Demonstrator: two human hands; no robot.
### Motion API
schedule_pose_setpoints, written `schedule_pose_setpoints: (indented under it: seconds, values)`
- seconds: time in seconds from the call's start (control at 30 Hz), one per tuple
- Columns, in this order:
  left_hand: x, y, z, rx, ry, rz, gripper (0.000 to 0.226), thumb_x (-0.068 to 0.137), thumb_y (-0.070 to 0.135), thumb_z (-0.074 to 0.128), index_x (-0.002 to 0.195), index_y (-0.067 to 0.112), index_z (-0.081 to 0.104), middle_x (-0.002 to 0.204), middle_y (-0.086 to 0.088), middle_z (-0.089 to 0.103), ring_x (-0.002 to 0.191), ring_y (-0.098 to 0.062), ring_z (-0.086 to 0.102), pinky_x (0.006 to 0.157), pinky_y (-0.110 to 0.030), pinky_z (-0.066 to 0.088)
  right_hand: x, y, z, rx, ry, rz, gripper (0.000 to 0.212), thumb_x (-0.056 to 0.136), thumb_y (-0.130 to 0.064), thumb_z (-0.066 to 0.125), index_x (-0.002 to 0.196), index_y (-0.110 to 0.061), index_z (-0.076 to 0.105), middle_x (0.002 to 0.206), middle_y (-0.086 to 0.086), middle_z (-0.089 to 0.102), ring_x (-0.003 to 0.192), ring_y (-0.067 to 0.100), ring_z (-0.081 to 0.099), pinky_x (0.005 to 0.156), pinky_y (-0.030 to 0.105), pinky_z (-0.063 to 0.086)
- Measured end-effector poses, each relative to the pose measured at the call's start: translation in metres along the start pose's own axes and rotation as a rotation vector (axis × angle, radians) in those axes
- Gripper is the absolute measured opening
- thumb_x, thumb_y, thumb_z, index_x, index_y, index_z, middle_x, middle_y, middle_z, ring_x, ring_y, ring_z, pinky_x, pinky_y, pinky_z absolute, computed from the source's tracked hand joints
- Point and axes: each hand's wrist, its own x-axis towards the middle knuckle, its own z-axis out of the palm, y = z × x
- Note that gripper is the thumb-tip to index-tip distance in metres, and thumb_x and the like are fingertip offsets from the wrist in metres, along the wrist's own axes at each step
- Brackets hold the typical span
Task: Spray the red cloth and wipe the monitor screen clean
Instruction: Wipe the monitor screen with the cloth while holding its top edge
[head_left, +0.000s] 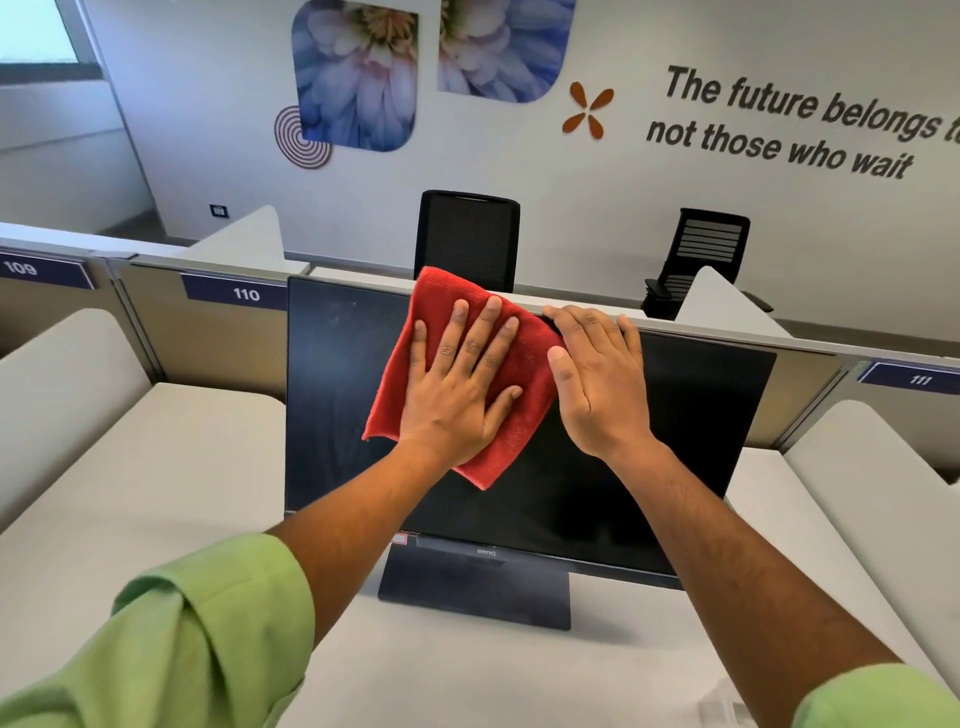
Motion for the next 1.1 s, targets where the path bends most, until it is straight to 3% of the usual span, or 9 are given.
schedule_pose_setpoints:
  seconds: [0.43,0.9,1.1]
  values:
    - [-0.019,-0.063,-0.010,0.003,-0.017,-0.224,0.079,0.103,0.067,0.023,0.165,0.024,0.002,0.173,-0.002,-0.005,0.159,-0.029,-0.005,0.125,-0.062,0.000,-0.005,-0.006,0.002,0.010,0.028,0.036,0.065,0.104,-0.046,0.022,0.155,-0.020,0.053,0.155,0.003,0.056,0.149,0.023,0.044,0.132,0.050,0.011]
    - [-0.028,-0.117,-0.016,0.031,-0.033,-0.301,0.079,0.103,0.066,0.022,0.165,0.023,-0.001,0.173,-0.001,-0.007,0.159,-0.028,-0.007,0.124,-0.065,0.008,-0.002,-0.001,0.008,0.075,0.039,0.043,0.060,0.102,-0.047,0.030,0.151,-0.023,0.055,0.151,0.001,0.058,0.147,0.022,0.045,0.133,0.050,0.003]
    - [-0.026,-0.125,-0.018,-0.002,-0.036,-0.317,0.079,0.104,0.066,0.022,0.165,0.022,-0.002,0.173,-0.001,-0.008,0.159,-0.028,-0.008,0.124,-0.065,0.009,-0.002,0.001,0.010,0.066,0.045,0.038,0.058,0.102,-0.046,0.032,0.151,-0.025,0.055,0.152,0.000,0.058,0.147,0.020,0.044,0.134,0.044,-0.001]
